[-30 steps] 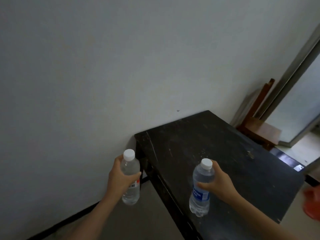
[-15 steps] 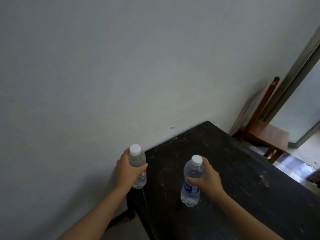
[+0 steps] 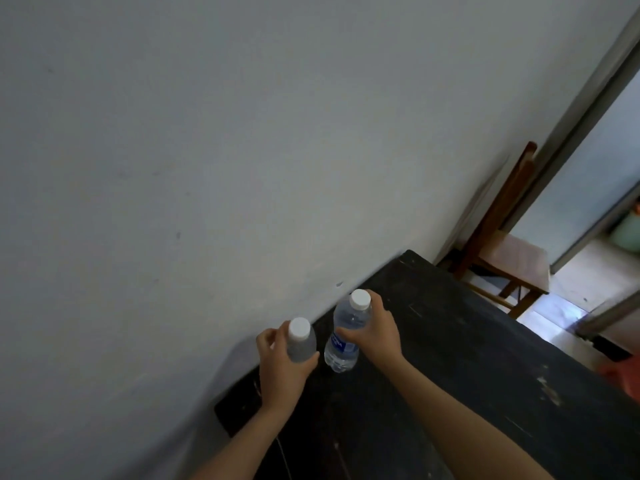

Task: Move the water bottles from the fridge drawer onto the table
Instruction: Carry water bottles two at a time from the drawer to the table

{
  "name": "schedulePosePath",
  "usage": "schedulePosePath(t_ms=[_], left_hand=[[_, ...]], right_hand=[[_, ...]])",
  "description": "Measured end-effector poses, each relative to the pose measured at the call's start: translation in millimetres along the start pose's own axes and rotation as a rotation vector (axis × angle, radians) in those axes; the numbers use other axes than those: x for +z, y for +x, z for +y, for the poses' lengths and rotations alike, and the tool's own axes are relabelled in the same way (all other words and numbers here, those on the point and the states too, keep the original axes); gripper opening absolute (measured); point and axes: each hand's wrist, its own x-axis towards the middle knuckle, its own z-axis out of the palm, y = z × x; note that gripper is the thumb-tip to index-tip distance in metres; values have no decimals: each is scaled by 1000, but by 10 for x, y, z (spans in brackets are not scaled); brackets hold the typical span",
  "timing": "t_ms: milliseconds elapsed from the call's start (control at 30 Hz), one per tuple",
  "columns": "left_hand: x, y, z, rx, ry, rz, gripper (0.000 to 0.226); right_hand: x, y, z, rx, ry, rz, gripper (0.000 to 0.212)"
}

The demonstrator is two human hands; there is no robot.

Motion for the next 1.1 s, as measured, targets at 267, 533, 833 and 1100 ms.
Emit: schedulePosePath(t_ms=[267, 533, 833, 1100], left_hand=[[98, 397, -67, 43, 53, 21, 60], [119, 387, -20, 94, 137, 74, 69], [28, 313, -36, 89, 315, 41, 82], [-281, -82, -52, 37, 325, -88, 67]], right_hand=[[353, 568, -145, 35, 15, -32, 71], [475, 696, -118, 44, -36, -150, 68], [399, 619, -29, 55, -83, -216, 98], [-114, -129, 246, 100, -101, -243, 81]])
